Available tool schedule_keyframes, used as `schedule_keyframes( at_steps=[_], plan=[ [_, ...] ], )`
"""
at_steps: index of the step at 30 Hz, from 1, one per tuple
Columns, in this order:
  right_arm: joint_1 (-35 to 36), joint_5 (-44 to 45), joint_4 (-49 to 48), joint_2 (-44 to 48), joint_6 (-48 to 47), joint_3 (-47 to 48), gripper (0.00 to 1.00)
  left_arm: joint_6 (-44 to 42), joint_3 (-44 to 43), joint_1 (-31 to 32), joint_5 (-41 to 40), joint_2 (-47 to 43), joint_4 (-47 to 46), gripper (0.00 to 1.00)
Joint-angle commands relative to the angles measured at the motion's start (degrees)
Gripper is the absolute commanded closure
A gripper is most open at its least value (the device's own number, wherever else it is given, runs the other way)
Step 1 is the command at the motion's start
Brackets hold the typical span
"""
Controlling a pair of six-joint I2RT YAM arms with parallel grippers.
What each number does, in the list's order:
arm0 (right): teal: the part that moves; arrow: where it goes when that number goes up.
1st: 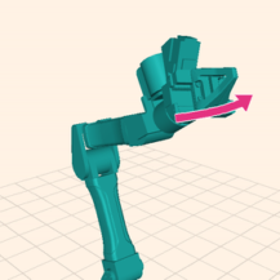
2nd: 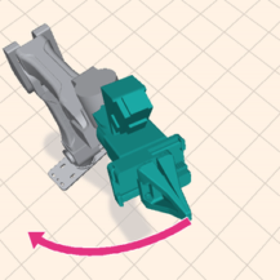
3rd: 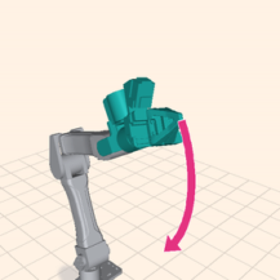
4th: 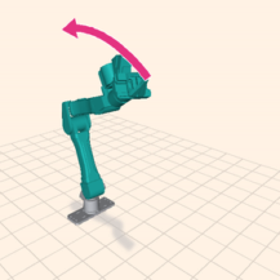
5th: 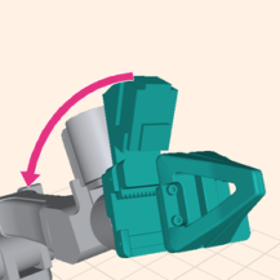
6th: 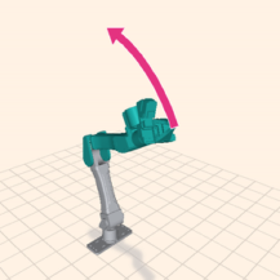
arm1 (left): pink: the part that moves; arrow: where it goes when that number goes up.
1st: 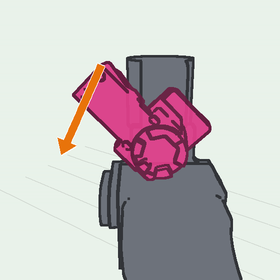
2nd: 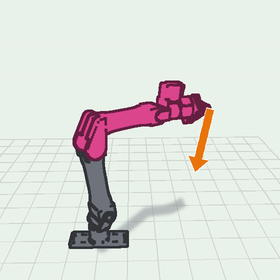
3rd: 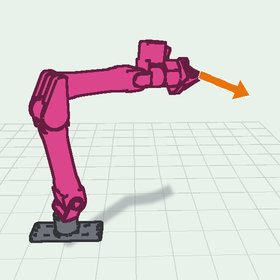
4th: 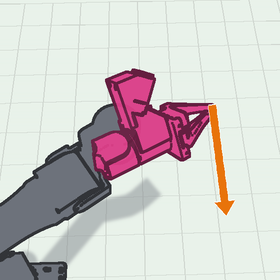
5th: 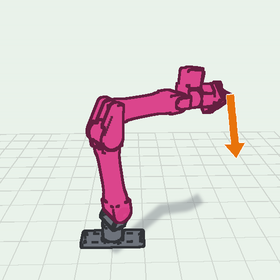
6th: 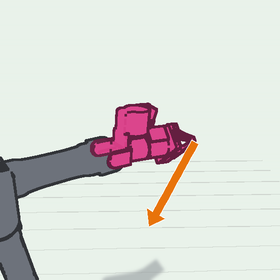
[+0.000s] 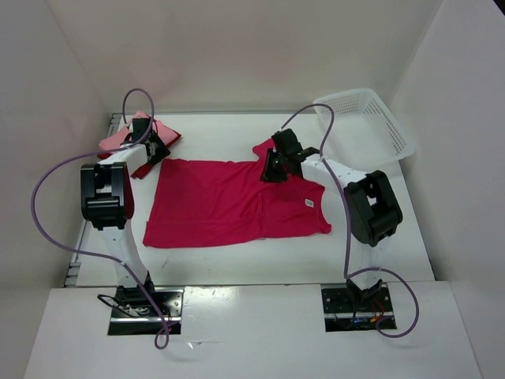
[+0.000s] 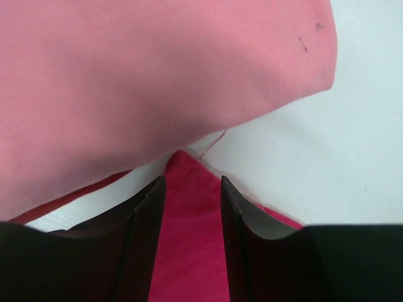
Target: Fold and stack the t-shirts
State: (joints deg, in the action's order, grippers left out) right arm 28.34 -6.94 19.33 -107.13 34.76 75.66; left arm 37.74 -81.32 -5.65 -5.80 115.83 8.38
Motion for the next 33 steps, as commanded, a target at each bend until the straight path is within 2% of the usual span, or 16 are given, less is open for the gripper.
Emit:
schedule_keyframes(
  at_steps=[1,5,11,19,22,25,28,29,30,33],
  plan=[
    [-1.70,-0.44,0.79,2.37,-1.45,4.67,0.75,-1.34,-2.35,-0.15,-1.05,2.11,-2.66,0.53],
    [-3.28,-1.58,0.79,1.84,-1.97,8.79,0.75,-2.75,-2.35,-0.15,-1.14,2.65,-3.20,0.56],
    [-6.01,-2.20,1.32,-1.31,-1.98,14.59,0.68,-4.51,-2.97,0.55,-1.84,3.26,-3.20,0.60],
    [-9.08,-3.09,2.02,-9.14,-3.03,25.75,0.61,-5.13,-11.84,2.75,-4.92,8.53,4.54,0.58],
    [-9.70,0.51,3.34,-14.23,-4.35,30.50,0.59,-5.13,-11.85,2.75,-4.92,9.06,5.07,0.69],
    [-10.93,2.02,3.87,-18.98,-4.88,34.81,0.57,-5.13,-10.53,2.75,-4.92,7.83,3.92,0.70],
    [-10.94,2.02,4.40,-22.15,-5.49,38.50,0.54,-5.82,-10.00,2.75,-5.88,6.61,5.24,0.62],
    [-10.94,2.02,5.09,-23.55,-5.50,40.08,0.54,-5.83,-9.39,2.75,-6.67,5.99,5.24,0.54],
    [-10.94,2.02,5.10,-24.17,-5.50,40.70,0.53,-6.44,-8.08,2.75,-8.50,5.46,5.24,0.51],
    [-11.46,2.02,5.10,-27.16,-5.50,42.99,0.52,-7.68,-8.94,2.75,-9.93,5.98,6.55,0.50]
  ],
)
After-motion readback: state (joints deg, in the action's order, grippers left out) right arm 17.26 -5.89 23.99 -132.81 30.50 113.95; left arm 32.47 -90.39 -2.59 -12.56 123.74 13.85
